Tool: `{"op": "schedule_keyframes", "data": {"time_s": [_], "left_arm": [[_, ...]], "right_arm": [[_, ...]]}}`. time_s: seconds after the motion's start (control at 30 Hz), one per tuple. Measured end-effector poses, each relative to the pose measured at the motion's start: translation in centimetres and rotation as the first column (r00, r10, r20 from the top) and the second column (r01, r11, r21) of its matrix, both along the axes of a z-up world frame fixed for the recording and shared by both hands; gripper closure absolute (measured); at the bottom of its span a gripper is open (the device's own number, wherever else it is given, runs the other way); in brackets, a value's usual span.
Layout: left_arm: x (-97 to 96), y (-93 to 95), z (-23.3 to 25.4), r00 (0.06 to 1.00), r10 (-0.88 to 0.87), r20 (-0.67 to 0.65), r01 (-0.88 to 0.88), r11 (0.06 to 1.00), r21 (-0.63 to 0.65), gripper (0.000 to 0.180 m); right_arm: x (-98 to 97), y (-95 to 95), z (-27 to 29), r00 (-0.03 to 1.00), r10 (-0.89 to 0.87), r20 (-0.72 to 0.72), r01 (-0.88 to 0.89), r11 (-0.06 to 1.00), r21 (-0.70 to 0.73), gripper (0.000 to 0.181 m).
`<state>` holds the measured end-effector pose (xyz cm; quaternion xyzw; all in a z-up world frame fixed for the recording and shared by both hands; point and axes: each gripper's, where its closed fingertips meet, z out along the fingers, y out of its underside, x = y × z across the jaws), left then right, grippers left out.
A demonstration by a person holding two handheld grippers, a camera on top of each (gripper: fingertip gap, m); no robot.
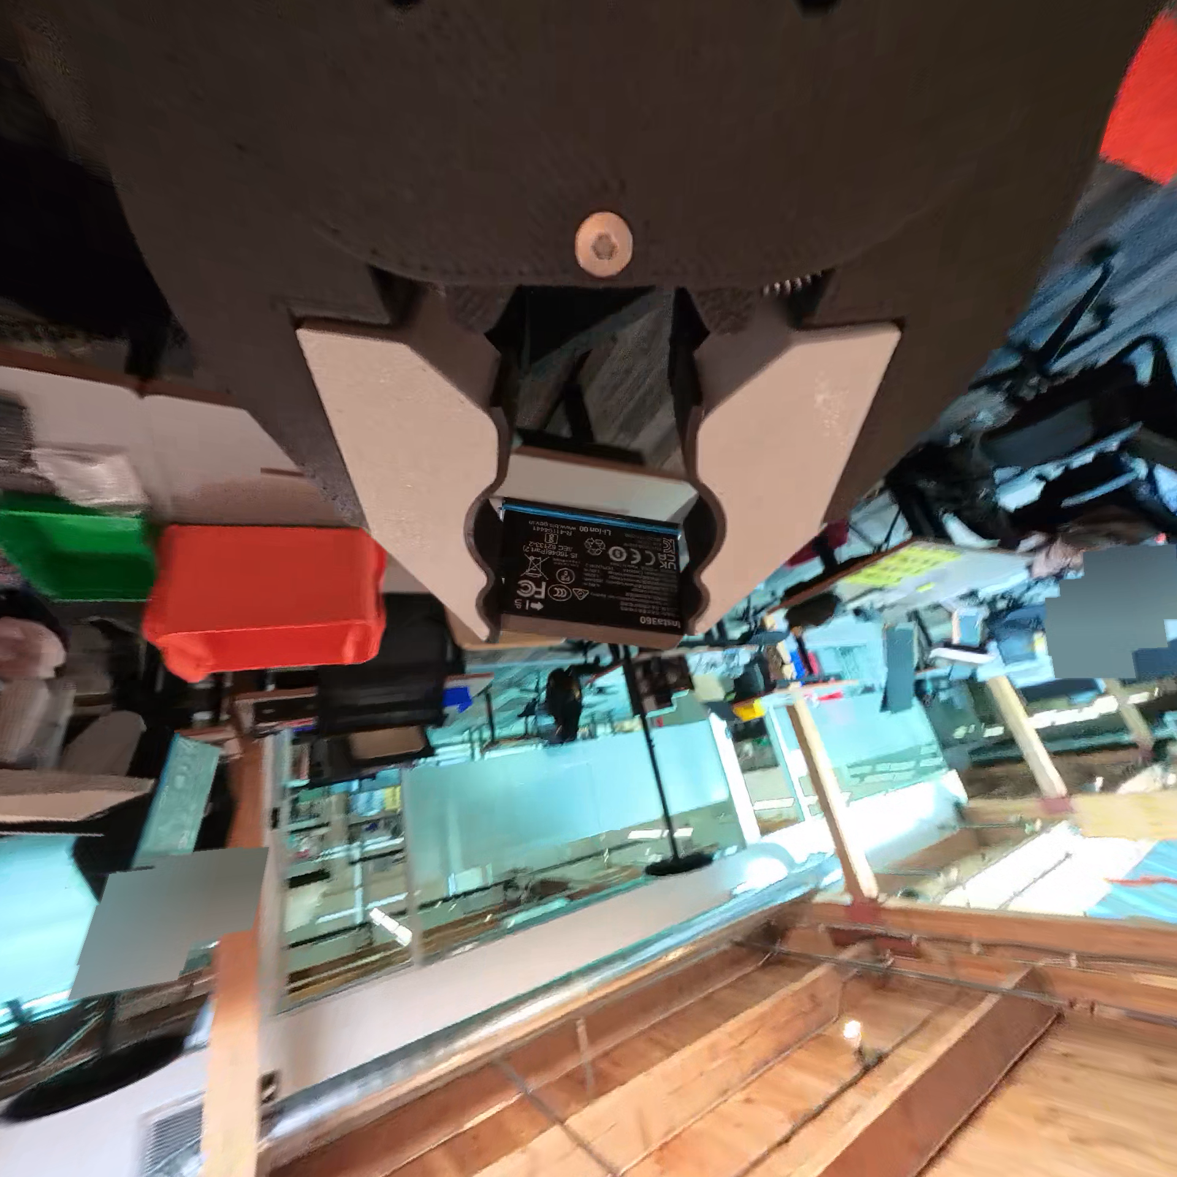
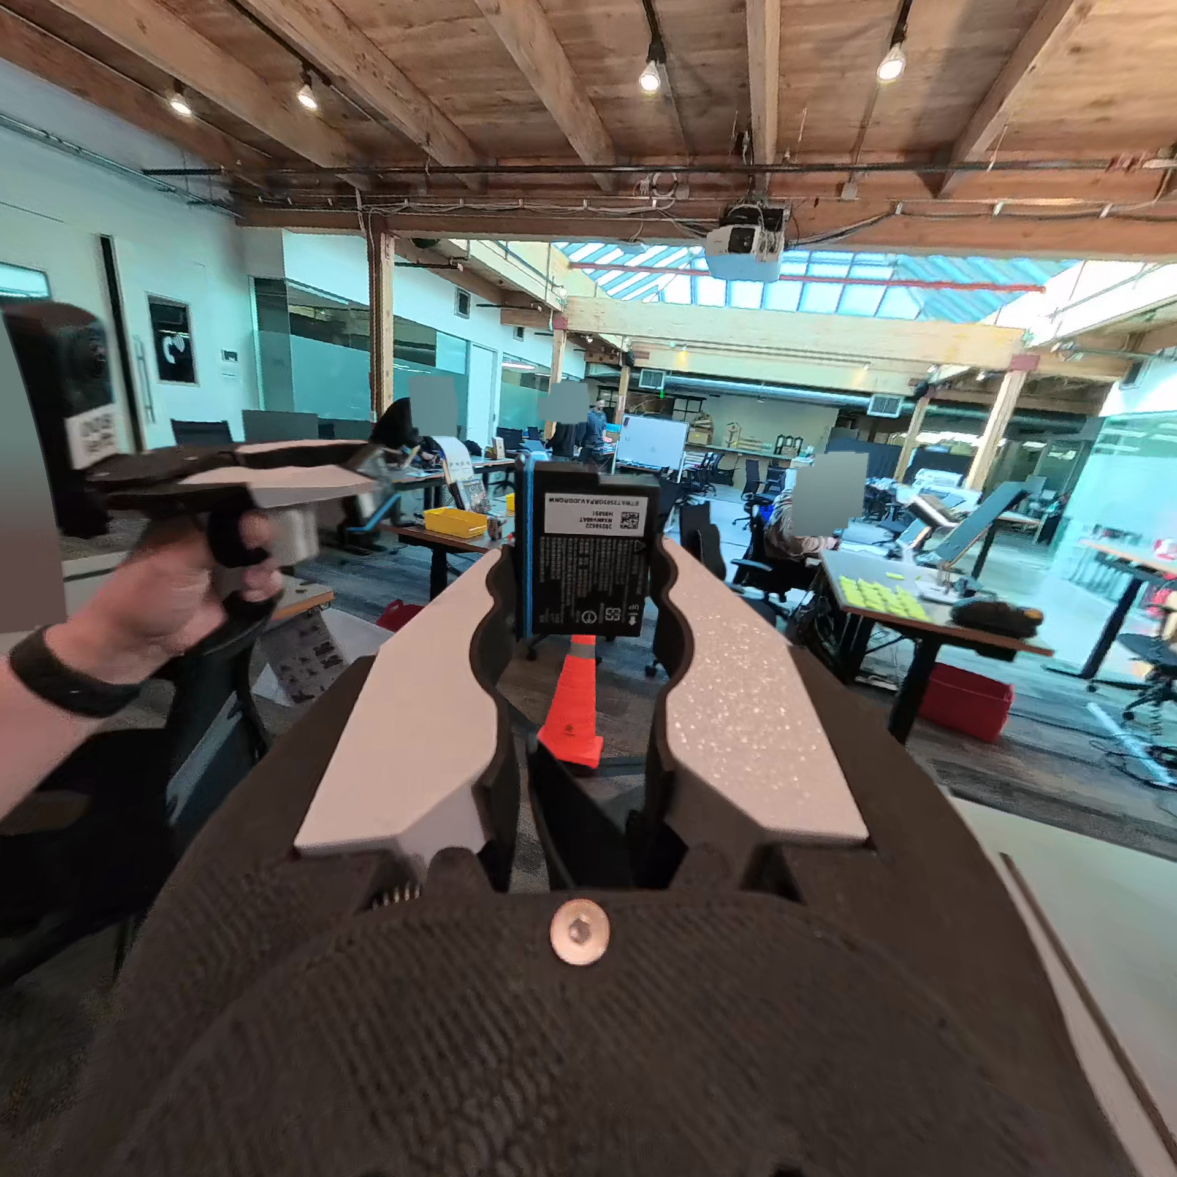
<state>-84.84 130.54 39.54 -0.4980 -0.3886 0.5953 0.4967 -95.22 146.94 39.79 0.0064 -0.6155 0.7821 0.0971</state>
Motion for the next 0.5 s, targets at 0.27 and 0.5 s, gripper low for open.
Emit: {"op": "schedule_keyframes", "data": {"time_s": [0.27,0.5], "left_arm": [[3.4,-28.4,-4.9,0.929,0.311,0.199,-0.315,0.949,-0.009,0.125],[-0.2,-53.7,-7.6,0.927,0.292,0.234,-0.283,0.956,-0.070,0.125]], "right_arm": [[-15.2,-28.3,-0.2,0.955,0.213,0.206,-0.223,0.975,0.025,0.140],[-26.7,-50.7,-1.7,0.922,0.237,0.305,-0.246,0.969,-0.011,0.139]]}}
